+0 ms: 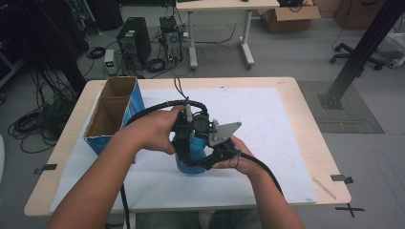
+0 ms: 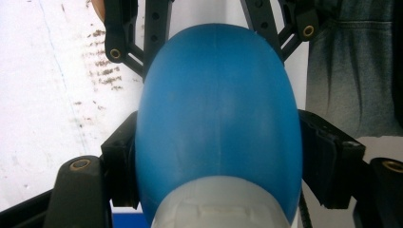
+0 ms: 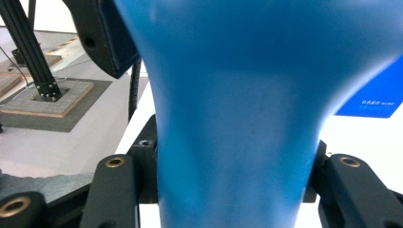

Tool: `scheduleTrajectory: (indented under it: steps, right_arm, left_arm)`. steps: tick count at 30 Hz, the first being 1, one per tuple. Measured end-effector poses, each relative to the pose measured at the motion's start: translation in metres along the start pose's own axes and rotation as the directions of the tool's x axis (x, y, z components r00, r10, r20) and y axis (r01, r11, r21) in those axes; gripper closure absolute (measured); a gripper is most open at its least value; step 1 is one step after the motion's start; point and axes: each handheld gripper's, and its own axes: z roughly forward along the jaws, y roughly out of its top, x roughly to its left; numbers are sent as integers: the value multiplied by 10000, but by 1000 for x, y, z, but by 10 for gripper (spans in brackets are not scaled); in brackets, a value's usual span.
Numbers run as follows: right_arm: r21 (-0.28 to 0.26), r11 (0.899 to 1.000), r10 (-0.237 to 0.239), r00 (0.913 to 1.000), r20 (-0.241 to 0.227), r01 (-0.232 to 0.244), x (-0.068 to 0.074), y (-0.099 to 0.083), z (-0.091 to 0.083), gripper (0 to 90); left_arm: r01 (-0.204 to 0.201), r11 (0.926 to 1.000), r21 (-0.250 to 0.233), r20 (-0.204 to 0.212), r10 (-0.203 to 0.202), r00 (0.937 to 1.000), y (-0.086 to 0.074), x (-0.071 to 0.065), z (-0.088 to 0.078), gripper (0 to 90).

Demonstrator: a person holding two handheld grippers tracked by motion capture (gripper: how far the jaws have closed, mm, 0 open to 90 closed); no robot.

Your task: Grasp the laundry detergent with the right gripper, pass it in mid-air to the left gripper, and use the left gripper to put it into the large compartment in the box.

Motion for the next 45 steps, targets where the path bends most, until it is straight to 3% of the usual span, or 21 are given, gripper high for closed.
scheduleTrajectory:
  steps: [16, 32, 41, 45]
  right_arm:
    - [33, 10000, -86, 9999, 55, 86, 0, 0, 1, 448]
    - [-244, 9997, -105, 9999, -56, 103, 0, 1, 0, 442]
    - [-408, 9991, 79, 9999, 134, -74, -3, 1, -3, 346]
    - [-350, 9989, 321, 9993, 198, -314, -5, -1, -5, 262]
  left_arm:
    - [163, 9996, 234, -529, -151, 9985, 3, -2, 2, 379]
    - [370, 9963, 780, -411, -339, 9986, 10, -1, -4, 386]
    - [471, 9956, 806, -531, -429, 9977, 11, 3, -7, 385]
    - [475, 9960, 758, -510, -437, 9977, 12, 3, -8, 385]
